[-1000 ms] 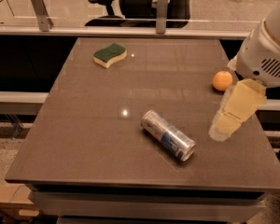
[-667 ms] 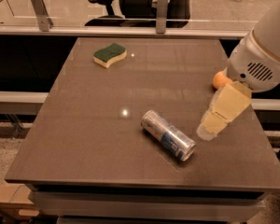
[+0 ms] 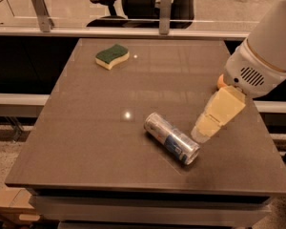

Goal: Move redbull can near sponge

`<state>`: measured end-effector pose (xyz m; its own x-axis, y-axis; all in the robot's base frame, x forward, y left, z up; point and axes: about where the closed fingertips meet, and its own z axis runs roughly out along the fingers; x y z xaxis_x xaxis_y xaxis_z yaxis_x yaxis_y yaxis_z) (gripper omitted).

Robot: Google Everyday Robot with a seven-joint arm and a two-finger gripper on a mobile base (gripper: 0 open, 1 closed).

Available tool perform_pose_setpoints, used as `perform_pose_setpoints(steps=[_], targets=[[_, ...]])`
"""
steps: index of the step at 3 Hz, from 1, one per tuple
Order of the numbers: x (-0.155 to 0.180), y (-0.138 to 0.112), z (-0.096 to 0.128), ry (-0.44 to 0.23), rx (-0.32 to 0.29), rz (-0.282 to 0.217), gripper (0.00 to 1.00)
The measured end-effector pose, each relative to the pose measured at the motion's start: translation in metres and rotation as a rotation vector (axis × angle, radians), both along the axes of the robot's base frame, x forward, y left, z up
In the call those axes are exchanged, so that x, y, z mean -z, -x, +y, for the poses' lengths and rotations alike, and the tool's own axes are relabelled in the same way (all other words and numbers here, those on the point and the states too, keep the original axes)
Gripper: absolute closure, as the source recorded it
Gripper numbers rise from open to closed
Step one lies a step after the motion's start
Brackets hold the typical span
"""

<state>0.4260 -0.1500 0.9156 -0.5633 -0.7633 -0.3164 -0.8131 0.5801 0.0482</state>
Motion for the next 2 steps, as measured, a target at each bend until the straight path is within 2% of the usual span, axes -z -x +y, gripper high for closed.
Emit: perform_pose_setpoints(steps=[1, 2], targets=[[-0.0060, -0.0015, -0.0031, 0.013, 0.011, -0.023, 0.00], [-0.0054, -0.0006, -0.0050, 0.039, 0.048, -0.036, 0.00]])
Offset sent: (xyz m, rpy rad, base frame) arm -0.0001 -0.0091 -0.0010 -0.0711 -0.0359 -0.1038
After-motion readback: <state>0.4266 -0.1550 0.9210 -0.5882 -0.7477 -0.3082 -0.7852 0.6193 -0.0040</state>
